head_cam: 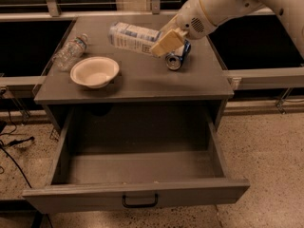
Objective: Place blue plastic bottle into top drawer
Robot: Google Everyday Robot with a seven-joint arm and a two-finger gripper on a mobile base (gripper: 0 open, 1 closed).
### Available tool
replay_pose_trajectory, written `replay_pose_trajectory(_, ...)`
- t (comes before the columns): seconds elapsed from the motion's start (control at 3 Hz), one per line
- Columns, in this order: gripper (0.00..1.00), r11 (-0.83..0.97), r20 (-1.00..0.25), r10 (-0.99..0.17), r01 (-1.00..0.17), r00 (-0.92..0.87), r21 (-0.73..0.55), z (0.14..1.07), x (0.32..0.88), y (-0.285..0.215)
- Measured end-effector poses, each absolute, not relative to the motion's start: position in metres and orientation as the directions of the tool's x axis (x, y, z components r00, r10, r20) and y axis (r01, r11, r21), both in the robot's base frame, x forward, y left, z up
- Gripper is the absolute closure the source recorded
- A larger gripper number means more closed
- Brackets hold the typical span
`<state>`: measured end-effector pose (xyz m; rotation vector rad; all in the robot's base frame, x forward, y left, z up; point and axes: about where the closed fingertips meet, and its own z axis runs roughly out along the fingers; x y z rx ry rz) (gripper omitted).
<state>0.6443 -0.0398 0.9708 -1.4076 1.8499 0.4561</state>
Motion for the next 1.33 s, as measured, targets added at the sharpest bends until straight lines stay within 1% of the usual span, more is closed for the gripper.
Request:
replay_pose_trajectory(0.67,1.0,0.297,-0.728,-0.68,-0.939,-0.083,-0.171,0.976,0.636,-0.037)
replay_pose_trajectory(1.33,1.0,0.276,-0.689,-0.72,-0.944,-0.078,-0.181,0.983,0.596,-0.055)
